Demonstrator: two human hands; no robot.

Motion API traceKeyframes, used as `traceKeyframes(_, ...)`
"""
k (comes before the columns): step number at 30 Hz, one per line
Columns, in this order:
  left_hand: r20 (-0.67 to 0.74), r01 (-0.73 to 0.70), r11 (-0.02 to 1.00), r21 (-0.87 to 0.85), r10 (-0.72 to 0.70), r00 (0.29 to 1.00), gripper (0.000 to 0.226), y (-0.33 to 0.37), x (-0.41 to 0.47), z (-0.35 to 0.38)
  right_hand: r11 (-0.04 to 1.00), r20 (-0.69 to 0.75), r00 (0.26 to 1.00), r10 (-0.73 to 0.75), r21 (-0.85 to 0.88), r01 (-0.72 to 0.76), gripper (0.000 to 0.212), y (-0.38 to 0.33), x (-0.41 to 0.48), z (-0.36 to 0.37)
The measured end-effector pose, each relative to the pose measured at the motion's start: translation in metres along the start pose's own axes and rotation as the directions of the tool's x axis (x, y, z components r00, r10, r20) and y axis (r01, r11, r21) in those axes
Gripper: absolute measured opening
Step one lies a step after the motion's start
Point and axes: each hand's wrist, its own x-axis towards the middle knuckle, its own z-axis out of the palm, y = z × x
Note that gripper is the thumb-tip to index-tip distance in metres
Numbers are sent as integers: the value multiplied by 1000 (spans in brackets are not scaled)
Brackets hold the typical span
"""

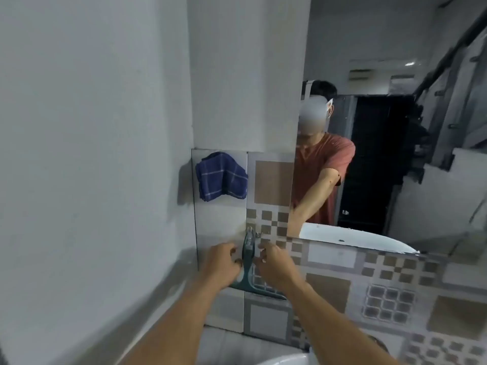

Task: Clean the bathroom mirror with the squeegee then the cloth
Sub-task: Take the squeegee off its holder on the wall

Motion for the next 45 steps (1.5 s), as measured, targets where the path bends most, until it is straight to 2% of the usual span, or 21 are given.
traceKeyframes(5,-36,28,995,-99,-32,999,30,-12,13,26,989,-147,985,86,130,-67,17,2,7,21)
traceKeyframes(8,-97,40,986,-161,-56,994,27,-16,15,35,979,-222,970,96,196,-52,17,2,6,27)
traceKeyframes(15,-180,69,947,-315,-131,975,28,-18,18,45,958,-271,960,68,288,14,18,6,7,35)
traceKeyframes(18,-193,38,930,-365,-116,974,31,-18,20,43,935,-281,958,49,351,55,22,3,4,32)
traceKeyframes(24,-244,-41,916,-398,-63,968,25,-12,18,32,929,-296,954,-56,334,158,63,-5,3,16)
traceKeyframes(27,-261,-83,911,-405,-28,965,27,-5,16,28,930,-284,955,-84,321,177,75,-12,2,7)
traceKeyframes(34,-335,-234,890,-390,99,937,48,11,7,18,933,-266,957,-119,301,199,78,-20,1,-16)
traceKeyframes(40,-348,-295,875,-385,159,924,45,29,2,1,937,-231,960,-161,269,222,85,-27,-3,-44)
traceKeyframes(45,-353,-357,845,-398,218,910,44,47,-7,-7,901,-299,942,-152,350,256,77,-32,-16,-68)
